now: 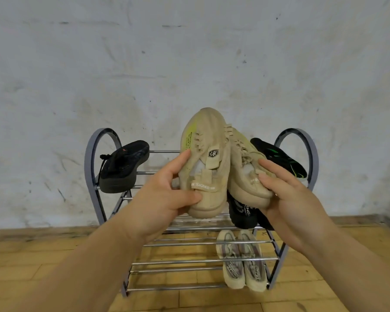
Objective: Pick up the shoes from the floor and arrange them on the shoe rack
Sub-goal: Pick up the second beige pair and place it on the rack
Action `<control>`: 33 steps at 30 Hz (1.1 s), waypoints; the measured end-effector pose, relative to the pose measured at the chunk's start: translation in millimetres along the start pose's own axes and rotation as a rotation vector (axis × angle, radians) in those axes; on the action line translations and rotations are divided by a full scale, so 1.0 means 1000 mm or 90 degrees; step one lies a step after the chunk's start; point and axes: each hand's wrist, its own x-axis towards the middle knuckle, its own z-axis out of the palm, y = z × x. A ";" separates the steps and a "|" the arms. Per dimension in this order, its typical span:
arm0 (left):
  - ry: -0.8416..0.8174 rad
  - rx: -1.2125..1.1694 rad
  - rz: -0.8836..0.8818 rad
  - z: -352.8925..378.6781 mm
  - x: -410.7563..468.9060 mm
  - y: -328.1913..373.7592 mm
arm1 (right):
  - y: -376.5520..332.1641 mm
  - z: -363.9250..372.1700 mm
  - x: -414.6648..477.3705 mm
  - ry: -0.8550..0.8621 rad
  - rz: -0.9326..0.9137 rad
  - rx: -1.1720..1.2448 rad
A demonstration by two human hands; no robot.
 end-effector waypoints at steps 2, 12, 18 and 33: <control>-0.033 0.013 0.000 -0.011 -0.003 0.003 | -0.001 -0.002 0.000 0.019 -0.009 -0.001; -0.319 0.118 -0.214 -0.081 -0.046 0.001 | -0.014 -0.019 -0.013 -0.051 -0.048 -0.001; -0.367 0.181 -0.412 -0.117 -0.079 -0.025 | 0.003 -0.013 -0.027 -0.241 0.100 -0.132; -0.215 0.278 -0.686 -0.185 -0.126 -0.100 | 0.172 -0.004 -0.038 -0.309 0.555 -0.517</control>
